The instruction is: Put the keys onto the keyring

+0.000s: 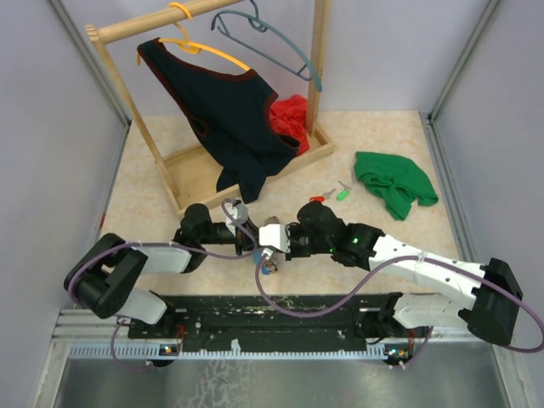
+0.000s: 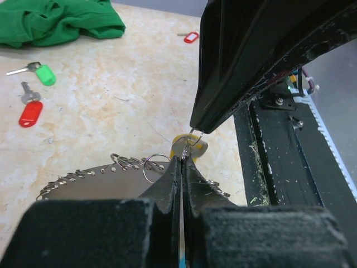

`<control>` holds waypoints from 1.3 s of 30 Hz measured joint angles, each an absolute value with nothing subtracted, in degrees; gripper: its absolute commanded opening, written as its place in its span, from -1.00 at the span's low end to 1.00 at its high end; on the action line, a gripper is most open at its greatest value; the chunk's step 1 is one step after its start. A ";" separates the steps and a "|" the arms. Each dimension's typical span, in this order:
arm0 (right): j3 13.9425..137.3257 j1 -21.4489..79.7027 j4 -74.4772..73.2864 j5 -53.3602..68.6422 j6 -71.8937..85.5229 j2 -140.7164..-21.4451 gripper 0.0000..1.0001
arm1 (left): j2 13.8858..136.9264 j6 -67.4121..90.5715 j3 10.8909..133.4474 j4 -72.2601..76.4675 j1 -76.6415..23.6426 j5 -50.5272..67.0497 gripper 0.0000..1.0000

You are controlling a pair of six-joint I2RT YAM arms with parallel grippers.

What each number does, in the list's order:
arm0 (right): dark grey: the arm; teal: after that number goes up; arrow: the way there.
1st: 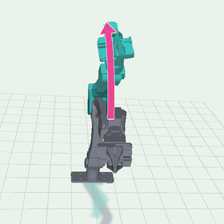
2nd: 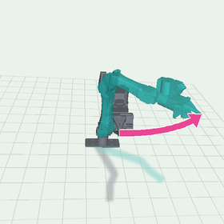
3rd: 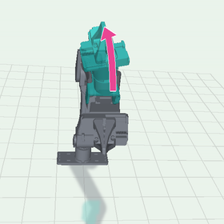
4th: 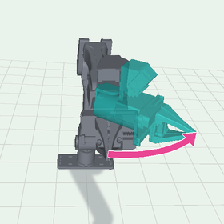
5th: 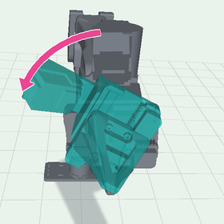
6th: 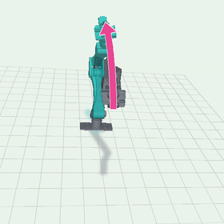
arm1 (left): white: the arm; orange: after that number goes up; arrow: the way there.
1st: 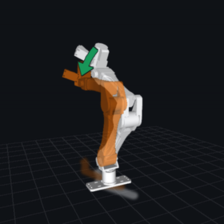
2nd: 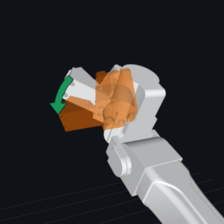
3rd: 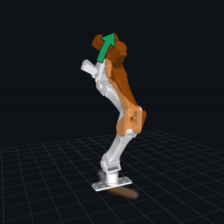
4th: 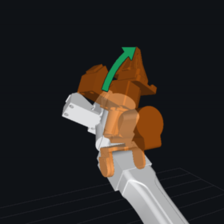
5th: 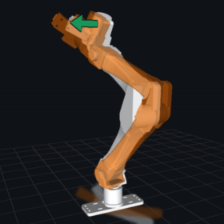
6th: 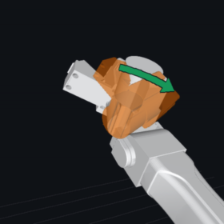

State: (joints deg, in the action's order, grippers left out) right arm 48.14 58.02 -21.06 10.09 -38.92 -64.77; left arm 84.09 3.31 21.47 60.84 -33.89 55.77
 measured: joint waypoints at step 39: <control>41.82 46.22 -10.57 18.13 -11.62 -65.43 -0.11 | 77.60 2.04 16.12 62.26 -31.42 47.94 -1.00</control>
State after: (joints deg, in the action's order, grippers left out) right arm 41.82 46.22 -10.57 18.13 -11.62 -65.43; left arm 77.60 2.04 16.12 62.26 -31.42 47.94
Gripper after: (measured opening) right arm 0.327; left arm 0.006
